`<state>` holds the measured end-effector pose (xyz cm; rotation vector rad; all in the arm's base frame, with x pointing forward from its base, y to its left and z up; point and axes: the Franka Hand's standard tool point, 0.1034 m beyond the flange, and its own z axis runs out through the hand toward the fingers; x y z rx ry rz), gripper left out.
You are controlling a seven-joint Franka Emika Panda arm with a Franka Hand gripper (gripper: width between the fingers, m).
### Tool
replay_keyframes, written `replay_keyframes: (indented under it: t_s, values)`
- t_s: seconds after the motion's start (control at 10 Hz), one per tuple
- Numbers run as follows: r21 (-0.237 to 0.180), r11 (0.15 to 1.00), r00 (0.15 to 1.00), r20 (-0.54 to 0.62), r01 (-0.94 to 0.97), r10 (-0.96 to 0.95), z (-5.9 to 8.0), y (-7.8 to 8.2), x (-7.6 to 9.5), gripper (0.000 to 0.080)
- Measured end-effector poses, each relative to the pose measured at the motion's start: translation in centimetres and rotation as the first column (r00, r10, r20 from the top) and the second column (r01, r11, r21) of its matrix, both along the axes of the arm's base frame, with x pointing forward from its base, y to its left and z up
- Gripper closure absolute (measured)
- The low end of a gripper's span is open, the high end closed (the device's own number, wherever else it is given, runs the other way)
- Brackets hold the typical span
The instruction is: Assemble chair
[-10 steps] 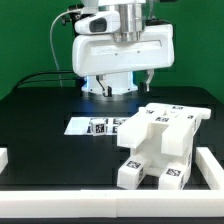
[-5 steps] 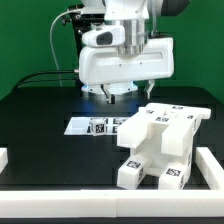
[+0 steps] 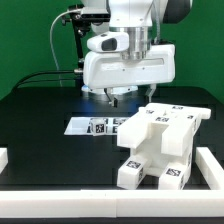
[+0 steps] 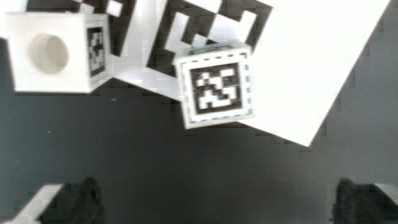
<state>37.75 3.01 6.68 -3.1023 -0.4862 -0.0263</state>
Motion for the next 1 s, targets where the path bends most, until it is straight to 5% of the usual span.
replay_keyframes:
  t_s: [0.2, 0.7, 1.0]
  values:
    - [-0.006, 1.000, 1.000, -0.013, 0.014, -0.015, -0.6, 0.6, -0.3, 0.0151]
    - [-0.019, 1.000, 0.999, -0.039, 0.012, -0.013, -1.4, -0.8, -0.6, 0.0151]
    - [-0.059, 0.998, 0.998, -0.050, 0.033, -0.036, -3.5, -1.3, -0.7, 0.0151]
